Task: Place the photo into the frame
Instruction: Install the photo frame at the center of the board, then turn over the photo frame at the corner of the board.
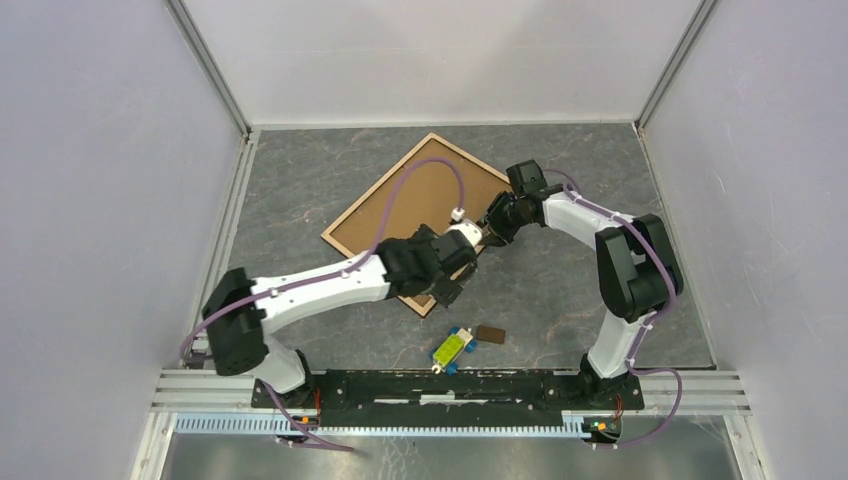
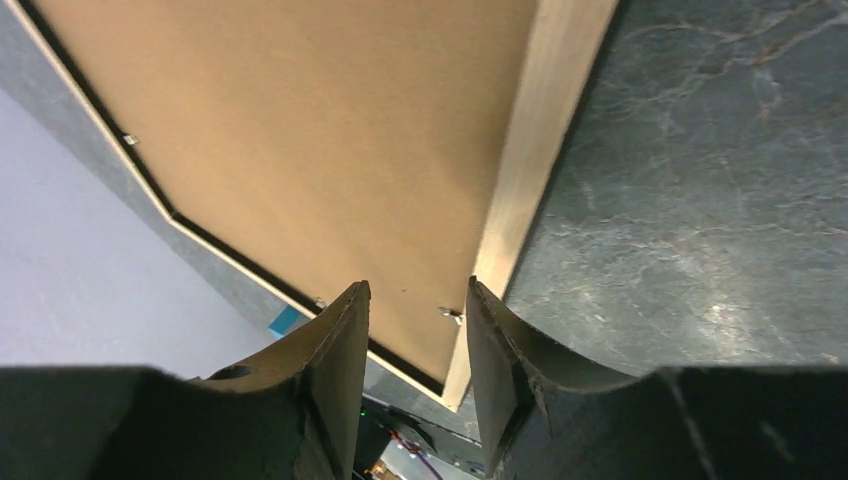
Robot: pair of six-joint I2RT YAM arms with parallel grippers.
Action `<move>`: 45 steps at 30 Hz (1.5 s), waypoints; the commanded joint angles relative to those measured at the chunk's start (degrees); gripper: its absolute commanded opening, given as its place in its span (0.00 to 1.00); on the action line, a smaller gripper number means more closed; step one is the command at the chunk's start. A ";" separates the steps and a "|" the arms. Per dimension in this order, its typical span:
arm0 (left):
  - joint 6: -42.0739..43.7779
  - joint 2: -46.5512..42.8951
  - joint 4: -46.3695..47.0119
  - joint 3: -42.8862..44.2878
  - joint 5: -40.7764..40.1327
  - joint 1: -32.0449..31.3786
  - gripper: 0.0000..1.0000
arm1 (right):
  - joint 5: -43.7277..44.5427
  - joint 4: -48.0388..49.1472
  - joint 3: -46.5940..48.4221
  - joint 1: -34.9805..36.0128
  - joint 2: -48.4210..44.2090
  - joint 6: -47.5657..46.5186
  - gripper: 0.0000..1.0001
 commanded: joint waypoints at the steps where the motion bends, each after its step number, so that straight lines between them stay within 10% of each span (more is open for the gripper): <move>1: -5.65 -7.38 3.69 -3.09 7.23 4.61 1.00 | 2.20 -3.87 1.56 -0.14 1.63 -1.89 0.46; 29: -6.68 -15.46 13.54 -13.20 15.74 10.42 1.00 | 9.43 -14.98 10.02 2.05 13.96 0.97 0.38; 37: -4.68 -13.46 15.63 -13.56 13.71 9.82 1.00 | 7.27 -17.53 12.60 2.25 13.12 0.65 0.00; 45: 1.91 -2.05 14.54 -6.35 3.52 2.99 1.00 | 1.71 -16.64 12.88 2.32 7.41 2.66 0.00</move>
